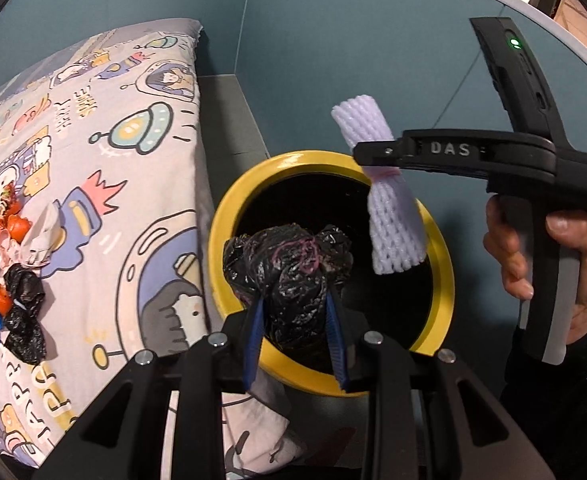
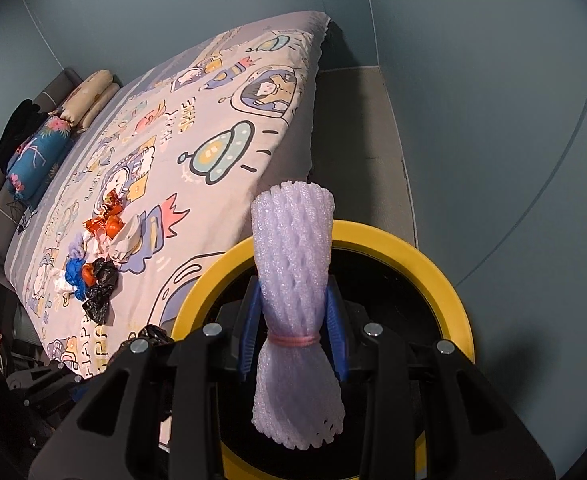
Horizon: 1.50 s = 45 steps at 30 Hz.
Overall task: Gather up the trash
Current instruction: 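Open the left tool over the bin while the right tool releases the foam net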
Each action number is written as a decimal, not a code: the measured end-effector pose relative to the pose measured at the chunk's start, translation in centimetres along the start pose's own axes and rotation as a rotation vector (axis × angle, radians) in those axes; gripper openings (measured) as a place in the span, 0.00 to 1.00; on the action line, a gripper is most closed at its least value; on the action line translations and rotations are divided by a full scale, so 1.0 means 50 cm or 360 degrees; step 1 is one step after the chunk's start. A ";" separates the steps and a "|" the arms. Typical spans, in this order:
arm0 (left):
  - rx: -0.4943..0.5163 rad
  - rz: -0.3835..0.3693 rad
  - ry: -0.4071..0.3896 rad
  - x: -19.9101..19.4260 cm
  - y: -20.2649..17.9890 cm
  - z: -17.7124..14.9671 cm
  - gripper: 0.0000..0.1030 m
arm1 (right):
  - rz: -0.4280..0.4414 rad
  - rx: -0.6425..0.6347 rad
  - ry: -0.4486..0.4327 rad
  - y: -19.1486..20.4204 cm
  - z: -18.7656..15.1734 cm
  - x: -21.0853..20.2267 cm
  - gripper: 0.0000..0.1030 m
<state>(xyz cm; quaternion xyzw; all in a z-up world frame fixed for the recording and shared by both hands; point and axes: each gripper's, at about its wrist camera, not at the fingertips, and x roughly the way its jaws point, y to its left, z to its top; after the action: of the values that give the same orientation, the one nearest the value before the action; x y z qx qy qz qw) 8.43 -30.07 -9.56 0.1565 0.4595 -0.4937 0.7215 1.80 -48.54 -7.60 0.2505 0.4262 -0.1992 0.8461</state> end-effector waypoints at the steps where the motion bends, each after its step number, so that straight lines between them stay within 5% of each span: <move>1: 0.0001 -0.0009 0.0006 0.004 -0.002 -0.001 0.26 | -0.0002 0.0008 0.0007 -0.003 0.000 0.003 0.29; 10: 0.0033 -0.0054 0.0008 0.010 -0.008 -0.004 0.29 | 0.0002 0.0092 -0.0008 -0.031 0.006 0.001 0.38; 13: 0.0019 -0.0067 0.0004 0.007 -0.004 -0.004 0.34 | 0.0024 0.0127 -0.0019 -0.041 0.008 -0.002 0.47; 21: -0.0017 -0.0067 -0.0044 -0.016 0.012 -0.004 0.55 | 0.0029 0.0152 -0.0045 -0.048 0.012 -0.014 0.48; 30: -0.0034 0.0009 -0.0154 -0.054 0.038 -0.004 0.76 | 0.0067 0.0108 -0.0082 -0.031 0.017 -0.027 0.52; 45: -0.0237 0.0228 -0.0362 -0.180 0.171 -0.005 0.88 | 0.0139 -0.0151 -0.0101 0.104 0.032 -0.031 0.60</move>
<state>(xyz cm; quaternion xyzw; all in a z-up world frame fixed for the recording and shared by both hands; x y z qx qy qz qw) 14.80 -20.79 -4.27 0.0779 0.3978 -0.4201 0.8119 4.78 -45.15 -4.17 0.2219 0.3968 -0.1496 0.8780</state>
